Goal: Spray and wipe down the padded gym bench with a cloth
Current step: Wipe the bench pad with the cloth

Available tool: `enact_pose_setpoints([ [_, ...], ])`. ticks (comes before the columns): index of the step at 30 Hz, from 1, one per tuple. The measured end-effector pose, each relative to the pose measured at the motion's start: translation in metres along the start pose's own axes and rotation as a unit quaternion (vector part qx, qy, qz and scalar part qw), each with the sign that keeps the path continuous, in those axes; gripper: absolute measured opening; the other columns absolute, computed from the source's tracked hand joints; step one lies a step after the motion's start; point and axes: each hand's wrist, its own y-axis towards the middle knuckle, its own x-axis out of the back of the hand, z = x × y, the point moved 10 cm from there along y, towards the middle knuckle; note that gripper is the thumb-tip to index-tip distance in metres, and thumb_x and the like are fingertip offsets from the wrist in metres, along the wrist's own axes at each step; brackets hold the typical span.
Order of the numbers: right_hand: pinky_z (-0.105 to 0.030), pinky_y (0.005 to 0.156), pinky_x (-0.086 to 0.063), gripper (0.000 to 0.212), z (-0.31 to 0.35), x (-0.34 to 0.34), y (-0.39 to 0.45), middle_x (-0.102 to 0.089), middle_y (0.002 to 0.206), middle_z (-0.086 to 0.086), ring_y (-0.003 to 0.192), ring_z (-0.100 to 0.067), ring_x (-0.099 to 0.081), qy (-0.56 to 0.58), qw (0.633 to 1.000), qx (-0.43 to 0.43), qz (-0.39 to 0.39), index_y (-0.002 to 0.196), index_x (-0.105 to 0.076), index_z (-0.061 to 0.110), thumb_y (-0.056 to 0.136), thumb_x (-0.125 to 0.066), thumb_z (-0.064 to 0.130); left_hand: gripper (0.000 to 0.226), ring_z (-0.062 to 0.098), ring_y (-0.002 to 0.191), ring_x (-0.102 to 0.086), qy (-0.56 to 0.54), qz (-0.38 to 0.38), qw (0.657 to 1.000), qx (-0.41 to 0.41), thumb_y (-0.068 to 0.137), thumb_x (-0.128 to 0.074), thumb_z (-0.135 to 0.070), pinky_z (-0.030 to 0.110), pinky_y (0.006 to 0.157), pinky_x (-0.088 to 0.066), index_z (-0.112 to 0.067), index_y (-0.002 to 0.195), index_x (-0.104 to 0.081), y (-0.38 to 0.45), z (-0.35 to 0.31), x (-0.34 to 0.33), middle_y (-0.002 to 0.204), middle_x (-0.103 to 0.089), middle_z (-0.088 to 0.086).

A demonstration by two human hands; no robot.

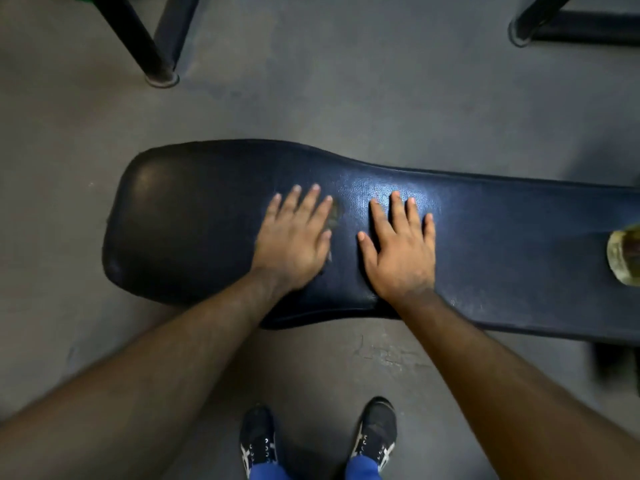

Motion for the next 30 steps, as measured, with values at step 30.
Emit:
enact_pose_setpoints([
  [30, -0.053, 0.122, -0.012, 0.057, -0.076, 0.023, -0.003, -0.032, 0.160, -0.015, 0.151, -0.034, -0.022, 0.003, 0.998, 0.043, -0.053, 0.149, -0.043, 0.023, 0.099, -0.039, 0.050, 0.062, 0.036, 0.145, -0.027, -0.021, -0.002, 1.000, 0.001, 0.094, -0.031, -0.043, 0.057, 0.118, -0.017, -0.016, 0.149, -0.039, -0.028, -0.097, -0.013, 0.158, -0.033, 0.010],
])
